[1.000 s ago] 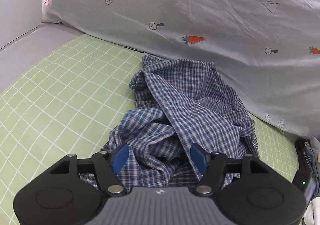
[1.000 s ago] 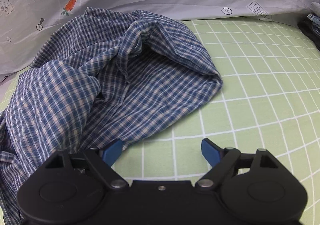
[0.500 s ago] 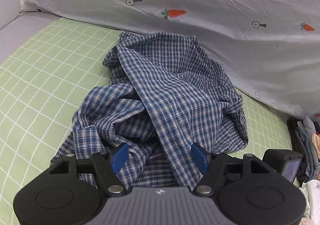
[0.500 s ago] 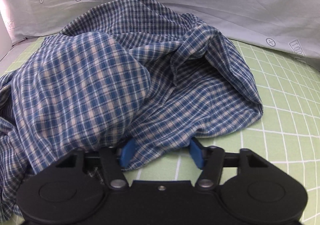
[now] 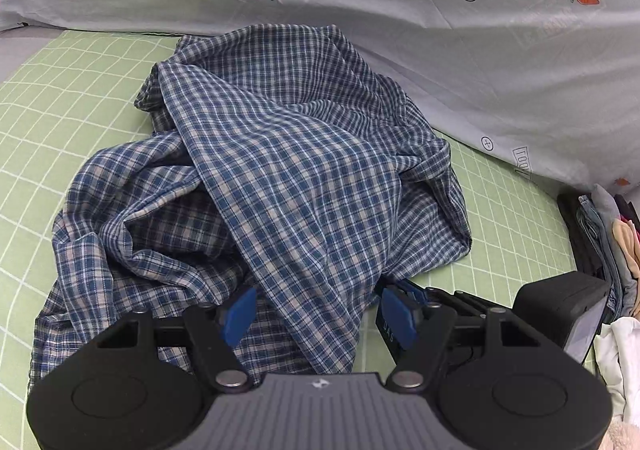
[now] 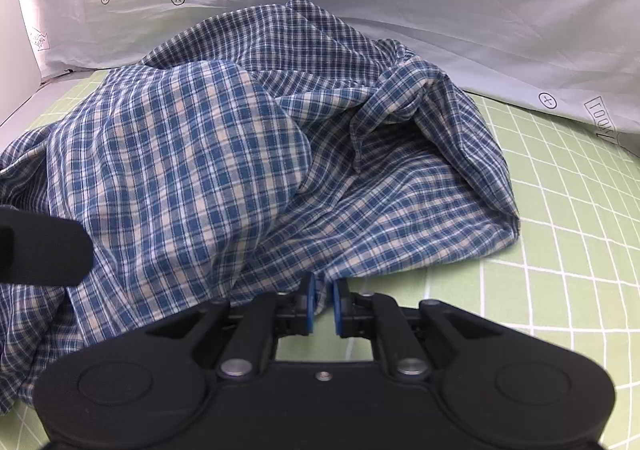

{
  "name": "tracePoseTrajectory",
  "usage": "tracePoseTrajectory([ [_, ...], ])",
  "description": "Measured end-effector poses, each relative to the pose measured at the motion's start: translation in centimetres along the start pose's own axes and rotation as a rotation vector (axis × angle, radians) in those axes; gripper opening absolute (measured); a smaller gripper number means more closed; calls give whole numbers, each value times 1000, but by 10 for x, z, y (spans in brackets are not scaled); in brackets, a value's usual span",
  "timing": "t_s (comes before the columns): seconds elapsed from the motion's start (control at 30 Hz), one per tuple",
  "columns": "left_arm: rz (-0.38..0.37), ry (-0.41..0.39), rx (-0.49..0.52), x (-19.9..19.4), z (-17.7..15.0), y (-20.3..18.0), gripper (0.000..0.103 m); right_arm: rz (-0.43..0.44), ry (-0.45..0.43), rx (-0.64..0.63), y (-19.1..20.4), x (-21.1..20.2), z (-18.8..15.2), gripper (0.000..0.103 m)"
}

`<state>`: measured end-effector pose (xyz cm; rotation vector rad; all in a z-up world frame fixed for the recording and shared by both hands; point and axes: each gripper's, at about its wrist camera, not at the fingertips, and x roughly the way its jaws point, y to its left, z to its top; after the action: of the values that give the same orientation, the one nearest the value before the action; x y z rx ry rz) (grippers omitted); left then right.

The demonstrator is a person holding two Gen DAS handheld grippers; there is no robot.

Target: Fold clothes

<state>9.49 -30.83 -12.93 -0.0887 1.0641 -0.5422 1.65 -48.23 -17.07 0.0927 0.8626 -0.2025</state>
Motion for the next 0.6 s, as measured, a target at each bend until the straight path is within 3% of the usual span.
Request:
tracePoseTrajectory([
  [0.2,22,22,18,13,-2,-3,63,1,1,10,-1,-1,0,10],
  [0.3,20,32,9,18,-2,-1,52,-4,1,7,1,-1,0,10],
  [0.47,17,47,-7,26,-2,3,15,-3,2,11,1,-1,0,10],
  [0.6,21,44,-10,29,-3,6,2,-3,3,17,0,-1,0,10],
])
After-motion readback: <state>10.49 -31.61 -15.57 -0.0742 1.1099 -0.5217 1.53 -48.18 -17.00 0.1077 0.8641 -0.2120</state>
